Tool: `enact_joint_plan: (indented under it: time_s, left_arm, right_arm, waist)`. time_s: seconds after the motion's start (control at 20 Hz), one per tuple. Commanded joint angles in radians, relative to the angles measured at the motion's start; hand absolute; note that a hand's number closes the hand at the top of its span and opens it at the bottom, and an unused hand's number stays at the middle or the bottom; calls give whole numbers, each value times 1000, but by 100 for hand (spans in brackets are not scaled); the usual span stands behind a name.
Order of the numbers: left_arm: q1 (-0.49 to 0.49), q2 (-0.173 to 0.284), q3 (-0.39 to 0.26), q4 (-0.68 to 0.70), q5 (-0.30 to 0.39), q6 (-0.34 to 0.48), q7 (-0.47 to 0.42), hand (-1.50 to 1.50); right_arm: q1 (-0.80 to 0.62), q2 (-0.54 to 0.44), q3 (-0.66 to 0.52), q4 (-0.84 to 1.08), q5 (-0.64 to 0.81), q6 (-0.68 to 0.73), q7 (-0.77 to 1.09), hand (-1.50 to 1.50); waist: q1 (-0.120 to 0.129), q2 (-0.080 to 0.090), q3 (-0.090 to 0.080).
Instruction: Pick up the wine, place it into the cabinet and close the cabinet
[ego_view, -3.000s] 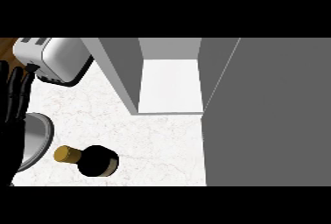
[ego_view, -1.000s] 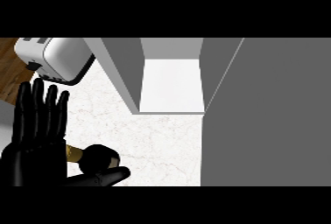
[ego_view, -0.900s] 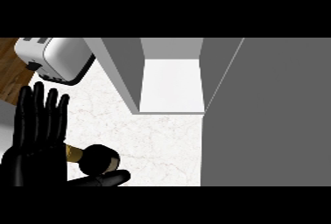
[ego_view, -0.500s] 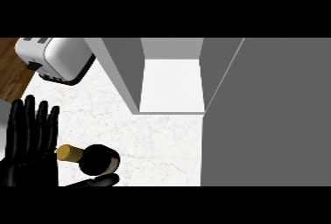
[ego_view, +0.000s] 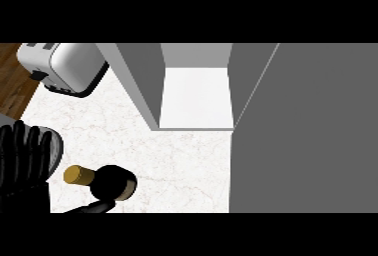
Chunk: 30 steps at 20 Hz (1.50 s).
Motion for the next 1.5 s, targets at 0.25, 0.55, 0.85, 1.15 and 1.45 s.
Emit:
enact_joint_plan:
  time_s: [0.25,0.55,0.85,1.15,1.45]
  left_arm:
    - [141,-8,76,122,125,-119,-186,-150]
    - [164,-39,76,180,114,-138,-250,-150]
    - [191,-5,160,271,168,-226,-318,-150]
    - [173,-31,155,382,143,-249,-381,-150]
    - [100,27,263,495,215,-322,-408,-150]
  right_arm:
    - [16,-22,-59,-1,-73,54,-8,-150]
    - [42,20,3,-28,1,45,-26,-150]
    - [-48,18,-14,31,-17,18,-4,-150]
    - [-15,32,48,-63,36,-11,65,-150]
    - [-39,64,100,-11,103,-24,31,-150]
  waist:
    - [2,0,0]
    - [0,0,0]
    - [3,0,0]
    - [0,0,0]
    - [1,1,0]
